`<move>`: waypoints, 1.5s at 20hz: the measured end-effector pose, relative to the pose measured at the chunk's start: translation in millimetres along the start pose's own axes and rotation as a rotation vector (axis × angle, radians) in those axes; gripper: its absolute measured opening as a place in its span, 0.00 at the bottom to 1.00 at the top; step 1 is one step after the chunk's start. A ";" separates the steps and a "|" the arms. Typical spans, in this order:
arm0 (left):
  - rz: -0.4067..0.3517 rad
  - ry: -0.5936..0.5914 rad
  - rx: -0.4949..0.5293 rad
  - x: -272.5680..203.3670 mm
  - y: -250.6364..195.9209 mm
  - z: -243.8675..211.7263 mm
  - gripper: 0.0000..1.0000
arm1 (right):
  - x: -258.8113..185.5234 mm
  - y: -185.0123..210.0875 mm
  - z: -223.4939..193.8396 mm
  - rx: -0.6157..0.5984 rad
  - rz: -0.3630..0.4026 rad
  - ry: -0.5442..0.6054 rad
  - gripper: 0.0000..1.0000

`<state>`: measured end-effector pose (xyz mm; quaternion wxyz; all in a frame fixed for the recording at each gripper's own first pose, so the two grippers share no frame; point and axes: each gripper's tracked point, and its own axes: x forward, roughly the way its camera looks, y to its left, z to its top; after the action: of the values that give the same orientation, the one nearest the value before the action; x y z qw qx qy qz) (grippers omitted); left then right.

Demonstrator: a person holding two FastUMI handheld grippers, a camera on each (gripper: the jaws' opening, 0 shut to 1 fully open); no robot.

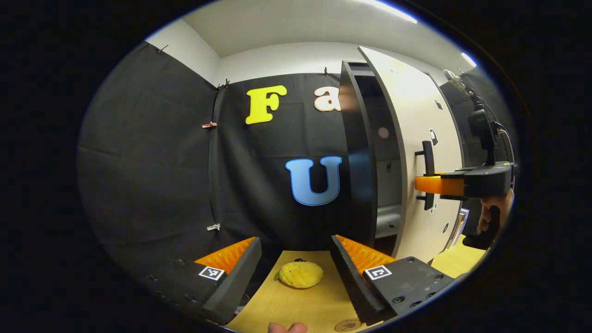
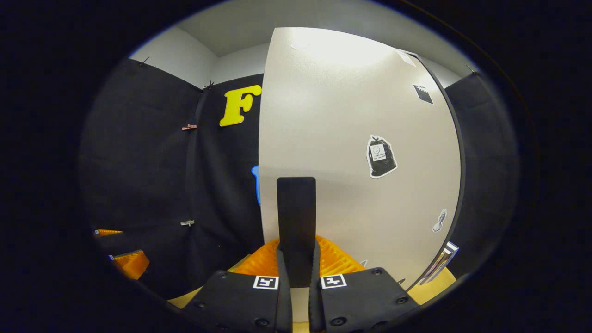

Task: Open the cabinet door with the right hand, grasp the bottle in the cabinet with the left hand and place it on the coaster, then close the cabinet door with the right hand.

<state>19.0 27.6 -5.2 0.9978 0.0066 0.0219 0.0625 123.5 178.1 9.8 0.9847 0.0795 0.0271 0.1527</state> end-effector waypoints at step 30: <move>-0.146 -0.023 -0.023 7.2 -88.6 17.4 0.94 | -173.8 -113.3 15.0 -0.013 -0.107 -0.027 0.19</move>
<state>38.0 -59.6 10.4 0.9999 -0.0060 0.0100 -0.0101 -7.2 16.2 11.0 0.9922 0.0735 0.0172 0.0991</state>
